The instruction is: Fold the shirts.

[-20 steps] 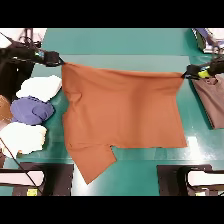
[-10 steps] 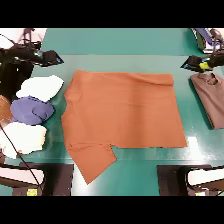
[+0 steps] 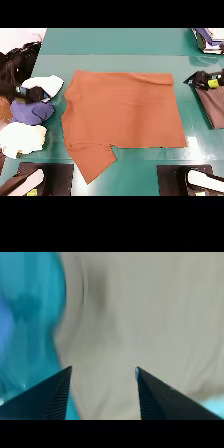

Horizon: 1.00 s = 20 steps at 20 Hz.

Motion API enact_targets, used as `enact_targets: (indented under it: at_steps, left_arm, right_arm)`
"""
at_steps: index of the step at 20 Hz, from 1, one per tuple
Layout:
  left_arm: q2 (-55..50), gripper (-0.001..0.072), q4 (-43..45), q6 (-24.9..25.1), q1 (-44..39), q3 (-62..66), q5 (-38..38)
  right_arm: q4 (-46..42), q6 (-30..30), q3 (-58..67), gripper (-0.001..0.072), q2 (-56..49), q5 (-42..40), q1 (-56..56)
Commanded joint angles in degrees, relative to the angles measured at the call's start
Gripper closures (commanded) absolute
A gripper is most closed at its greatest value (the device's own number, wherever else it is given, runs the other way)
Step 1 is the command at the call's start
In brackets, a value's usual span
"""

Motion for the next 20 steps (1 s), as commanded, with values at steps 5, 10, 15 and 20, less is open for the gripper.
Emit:
enact_targets:
  at_steps: [5, 10, 15, 20]
  left_arm:
    - [18.34, 0.0243, 5.99, -7.85, 0.42, -26.99, -10.01]
    - [18.29, 0.0145, 4.04, -9.33, 0.35, -31.34, -2.69]
    - [18.23, 0.0144, 2.29, -9.31, 0.35, -33.16, 1.64]
    - [18.23, 0.0145, -2.58, -9.42, 0.35, -36.68, 4.46]
  right_arm:
    - [1.86, -2.21, -8.55, 0.0259, 7.54, -3.06, -0.37]
    - [1.84, -2.36, -8.55, 0.0259, 10.21, -3.13, -0.37]
    - [1.88, -2.34, -8.55, 0.0260, 11.54, -3.08, -0.37]
    - [1.86, -2.34, -8.55, 0.0260, 11.54, -3.08, -0.37]
